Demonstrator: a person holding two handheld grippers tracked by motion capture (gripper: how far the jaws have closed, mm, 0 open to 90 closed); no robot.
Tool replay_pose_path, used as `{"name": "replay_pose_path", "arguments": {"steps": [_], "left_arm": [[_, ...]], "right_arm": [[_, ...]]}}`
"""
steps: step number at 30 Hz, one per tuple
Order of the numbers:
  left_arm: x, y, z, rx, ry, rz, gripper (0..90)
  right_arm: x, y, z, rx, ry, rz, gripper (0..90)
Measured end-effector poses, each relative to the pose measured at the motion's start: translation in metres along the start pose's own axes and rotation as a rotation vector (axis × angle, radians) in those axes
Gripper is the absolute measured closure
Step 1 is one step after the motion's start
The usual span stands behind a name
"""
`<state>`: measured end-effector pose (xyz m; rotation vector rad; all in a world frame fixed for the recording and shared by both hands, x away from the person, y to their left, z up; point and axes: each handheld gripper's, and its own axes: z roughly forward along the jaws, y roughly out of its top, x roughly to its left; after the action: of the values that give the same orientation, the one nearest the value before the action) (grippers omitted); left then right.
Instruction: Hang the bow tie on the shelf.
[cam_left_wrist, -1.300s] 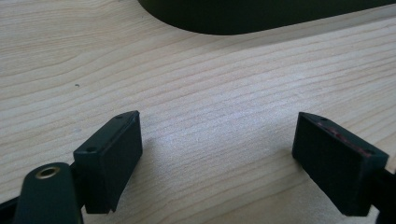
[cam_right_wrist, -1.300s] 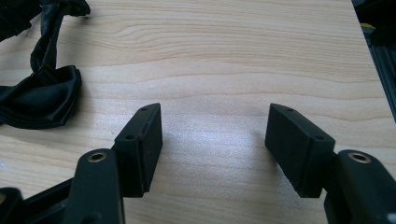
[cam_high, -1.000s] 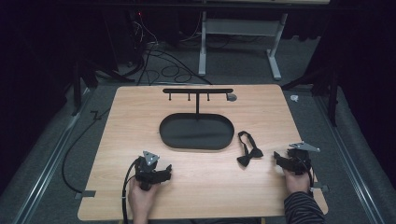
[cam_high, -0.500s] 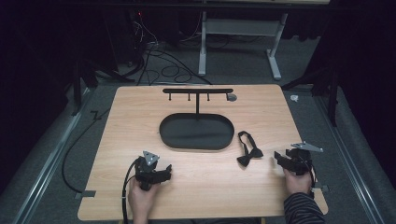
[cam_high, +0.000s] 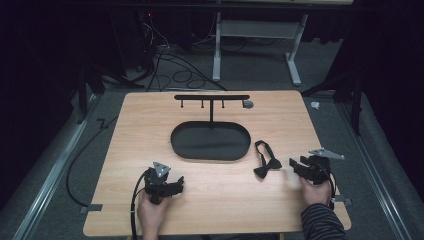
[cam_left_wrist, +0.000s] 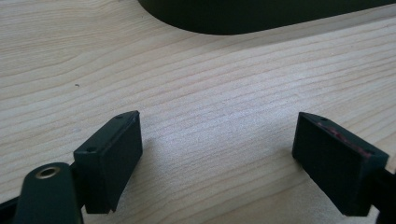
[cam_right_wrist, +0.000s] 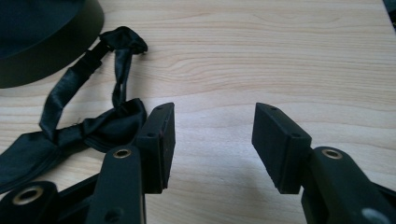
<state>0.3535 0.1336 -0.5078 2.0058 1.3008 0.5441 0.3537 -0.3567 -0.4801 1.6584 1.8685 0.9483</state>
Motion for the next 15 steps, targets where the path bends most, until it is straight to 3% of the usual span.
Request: {"name": "replay_pose_path", "arguments": {"steps": [15], "left_arm": [[0.0,0.0,0.0,0.0,-0.001,0.0,16.2]], "right_arm": [[0.014,0.013,0.009,0.005,0.069,-0.009,53.5]]}}
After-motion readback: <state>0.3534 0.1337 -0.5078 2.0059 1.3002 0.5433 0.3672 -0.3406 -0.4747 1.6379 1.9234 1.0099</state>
